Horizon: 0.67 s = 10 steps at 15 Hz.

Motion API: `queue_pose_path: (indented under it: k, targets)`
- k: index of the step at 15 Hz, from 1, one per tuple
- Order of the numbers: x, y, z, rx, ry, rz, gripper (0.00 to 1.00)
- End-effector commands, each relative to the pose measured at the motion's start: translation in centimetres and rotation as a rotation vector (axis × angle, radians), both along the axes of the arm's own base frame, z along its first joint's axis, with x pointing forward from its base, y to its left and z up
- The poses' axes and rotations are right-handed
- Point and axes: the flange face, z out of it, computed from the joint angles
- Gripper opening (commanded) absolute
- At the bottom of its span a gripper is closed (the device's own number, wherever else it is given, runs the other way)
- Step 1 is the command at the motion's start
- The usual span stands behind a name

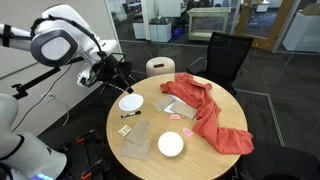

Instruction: Place the bowl in the middle of the table

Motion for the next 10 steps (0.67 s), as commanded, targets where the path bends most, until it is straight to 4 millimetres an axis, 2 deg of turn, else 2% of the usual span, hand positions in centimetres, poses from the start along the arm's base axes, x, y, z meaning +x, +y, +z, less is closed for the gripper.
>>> queue_pose_path:
  k: [1,6,10]
  targets:
    - [0.2,-0.4,-0.4,0.004,0.009,-0.007,1.0]
    - [0.2,-0.1,-0.3,0.001,0.006,0.0,1.0]
    - [1.5,-1.8,-2.2,0.009,0.021,-0.064,1.0]
